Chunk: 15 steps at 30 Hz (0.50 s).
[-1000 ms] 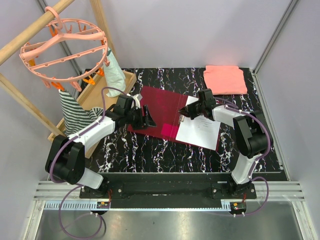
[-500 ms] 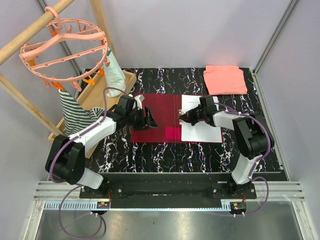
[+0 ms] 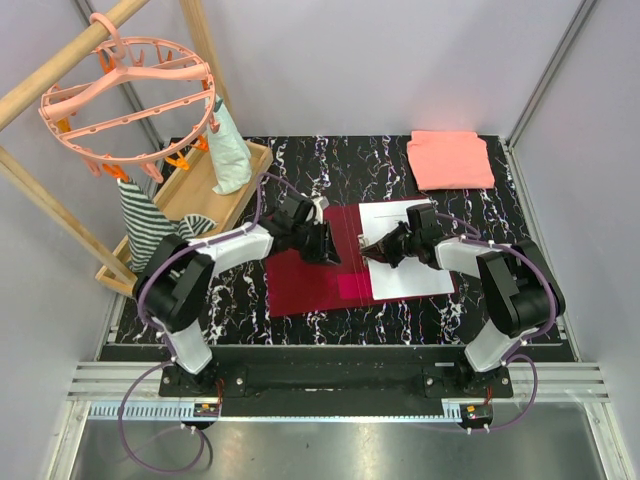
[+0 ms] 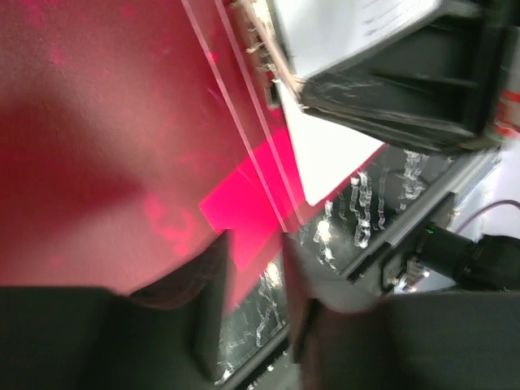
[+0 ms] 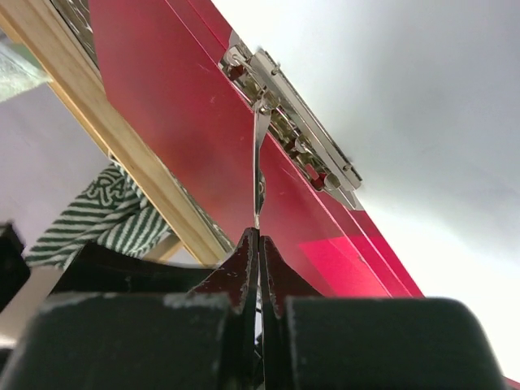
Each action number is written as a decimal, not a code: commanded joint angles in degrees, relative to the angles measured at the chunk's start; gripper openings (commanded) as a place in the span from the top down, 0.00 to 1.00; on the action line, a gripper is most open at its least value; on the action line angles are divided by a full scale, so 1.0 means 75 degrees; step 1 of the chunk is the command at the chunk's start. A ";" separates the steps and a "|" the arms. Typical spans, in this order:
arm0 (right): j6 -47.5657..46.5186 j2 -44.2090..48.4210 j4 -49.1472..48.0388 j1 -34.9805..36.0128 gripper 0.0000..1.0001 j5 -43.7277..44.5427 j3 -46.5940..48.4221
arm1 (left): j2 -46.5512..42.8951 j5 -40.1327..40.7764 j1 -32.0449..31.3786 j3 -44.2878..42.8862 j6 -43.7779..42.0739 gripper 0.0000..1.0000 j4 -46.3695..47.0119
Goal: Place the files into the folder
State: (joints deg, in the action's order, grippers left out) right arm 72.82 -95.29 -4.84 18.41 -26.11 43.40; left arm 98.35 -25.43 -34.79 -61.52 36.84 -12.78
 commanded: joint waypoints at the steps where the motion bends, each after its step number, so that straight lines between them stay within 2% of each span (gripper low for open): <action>1: -0.0895 0.0025 0.0587 -0.0018 1.00 0.0118 -0.0161 | 0.0469 0.0273 -0.0026 -0.0119 0.0104 0.75 0.0449; 3: -0.1188 -0.0080 0.0599 -0.0029 1.00 0.0106 -0.0103 | 0.0645 0.0495 -0.0038 -0.0025 -0.0001 0.78 0.0415; 10: -0.2219 -0.0209 0.1488 -0.0100 1.00 0.0551 0.0202 | 0.1242 0.0648 -0.0026 0.0163 -0.0248 1.00 -0.0123; 15: -0.2770 -0.0408 0.1805 -0.0287 1.00 0.0680 0.0389 | 0.1489 0.0754 0.0009 0.0210 -0.0528 1.00 -0.0488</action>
State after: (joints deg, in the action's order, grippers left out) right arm 59.22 -95.70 0.47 17.91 -26.11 45.54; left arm 107.09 -22.85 -34.92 -60.99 36.05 -12.93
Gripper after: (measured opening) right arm 0.009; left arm 0.008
